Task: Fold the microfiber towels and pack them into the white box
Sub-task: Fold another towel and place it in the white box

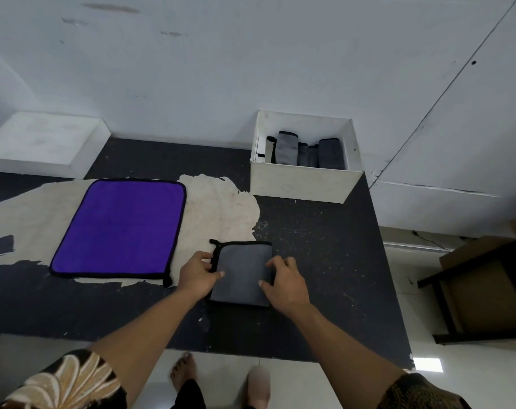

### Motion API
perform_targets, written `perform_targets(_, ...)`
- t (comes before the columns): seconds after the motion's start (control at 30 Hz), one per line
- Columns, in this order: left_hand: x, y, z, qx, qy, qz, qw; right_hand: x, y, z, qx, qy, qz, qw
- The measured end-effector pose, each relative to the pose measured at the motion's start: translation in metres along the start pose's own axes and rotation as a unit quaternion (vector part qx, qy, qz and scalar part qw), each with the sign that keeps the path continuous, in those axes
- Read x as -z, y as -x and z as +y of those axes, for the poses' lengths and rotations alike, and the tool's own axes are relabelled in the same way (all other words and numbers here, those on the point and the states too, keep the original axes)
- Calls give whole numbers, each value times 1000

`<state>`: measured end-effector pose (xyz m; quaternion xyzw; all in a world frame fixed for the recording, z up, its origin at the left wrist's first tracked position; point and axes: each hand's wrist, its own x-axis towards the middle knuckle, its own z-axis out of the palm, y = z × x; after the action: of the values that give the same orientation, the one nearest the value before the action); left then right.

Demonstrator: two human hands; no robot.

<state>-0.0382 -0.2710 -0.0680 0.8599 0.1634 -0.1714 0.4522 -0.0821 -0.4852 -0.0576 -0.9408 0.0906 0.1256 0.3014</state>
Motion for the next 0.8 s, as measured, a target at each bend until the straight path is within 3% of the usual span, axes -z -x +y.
perform_targets(0.47, 2, -8, -6, 24, -106, 0, 994, -8, 5, 0, 42, 73, -59, 995)
perform_targets(0.7, 3, -6, -4, -15, -134, -3, 991, -9, 7, -2, 46, 95, -66, 992)
perform_targets(0.8, 3, -4, 0, -63, -139, 17, 988, -11, 11, -6, 74, 133, -22, 988)
